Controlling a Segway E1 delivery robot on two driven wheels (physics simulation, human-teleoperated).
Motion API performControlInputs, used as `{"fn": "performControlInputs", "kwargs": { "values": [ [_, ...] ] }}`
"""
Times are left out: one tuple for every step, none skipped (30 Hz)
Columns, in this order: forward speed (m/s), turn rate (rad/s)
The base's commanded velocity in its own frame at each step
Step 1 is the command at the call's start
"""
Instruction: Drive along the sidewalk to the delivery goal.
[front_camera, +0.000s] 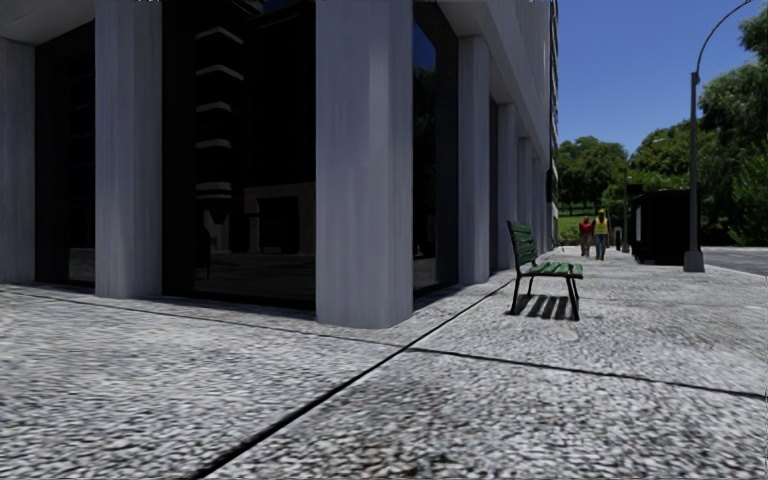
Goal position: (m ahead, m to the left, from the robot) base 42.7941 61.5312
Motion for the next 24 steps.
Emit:
{"fn": "performControlInputs", "kwargs": {
  "values": [
    [1.32,0.68],
    [1.32,0.68],
    [1.32,0.68],
    [1.32,0.68],
    [1.32,0.68],
    [1.32,0.68],
    [1.32,0.68],
    [1.32,0.68],
    [1.32,0.68],
    [1.32,0.68],
    [1.32,0.68],
    [1.32,0.68],
    [1.32,0.68],
    [1.32,0.68],
    [1.32,0.68],
    [1.32,0.68],
    [1.32,0.68],
    [1.32,0.68],
    [1.32,0.68],
    [1.32,0.68],
    [1.32,0.68],
    [1.32,0.68],
    [1.32,0.68],
    [1.32,0.68]
  ]
}}
